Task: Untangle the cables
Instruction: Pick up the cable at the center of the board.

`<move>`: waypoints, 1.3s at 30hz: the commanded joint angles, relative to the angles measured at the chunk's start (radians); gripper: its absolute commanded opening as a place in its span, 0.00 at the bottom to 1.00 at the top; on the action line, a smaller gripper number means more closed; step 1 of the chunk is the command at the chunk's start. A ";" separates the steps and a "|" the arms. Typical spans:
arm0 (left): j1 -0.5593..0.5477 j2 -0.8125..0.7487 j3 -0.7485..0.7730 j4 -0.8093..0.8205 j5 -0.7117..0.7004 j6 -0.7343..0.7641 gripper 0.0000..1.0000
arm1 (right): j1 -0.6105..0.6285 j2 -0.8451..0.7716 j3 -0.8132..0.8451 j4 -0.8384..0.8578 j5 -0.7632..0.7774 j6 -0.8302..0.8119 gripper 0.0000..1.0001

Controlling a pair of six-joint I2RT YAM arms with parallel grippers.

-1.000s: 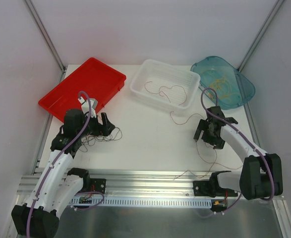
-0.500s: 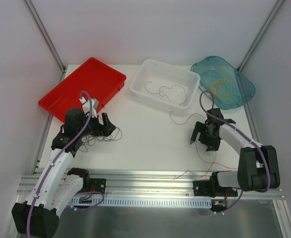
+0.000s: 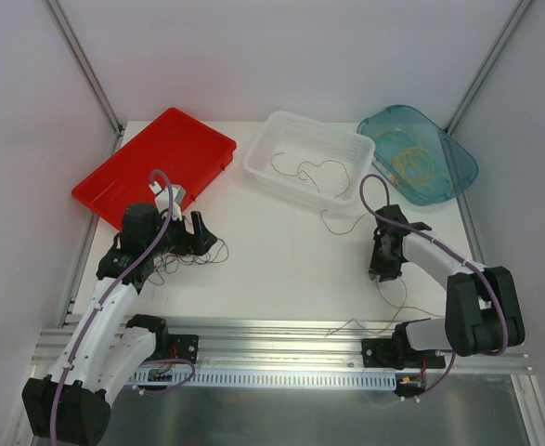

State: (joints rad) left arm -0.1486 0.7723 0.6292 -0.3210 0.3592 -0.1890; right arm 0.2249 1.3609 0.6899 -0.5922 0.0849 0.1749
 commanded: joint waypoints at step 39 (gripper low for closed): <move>0.011 0.012 -0.002 0.008 0.055 0.022 0.83 | -0.041 0.106 0.063 -0.064 -0.112 -0.078 0.26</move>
State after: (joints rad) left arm -0.1486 0.7826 0.6258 -0.3214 0.3897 -0.1890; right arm 0.1848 1.4940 0.7994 -0.6434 0.0643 0.0849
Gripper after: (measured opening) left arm 0.829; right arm 0.350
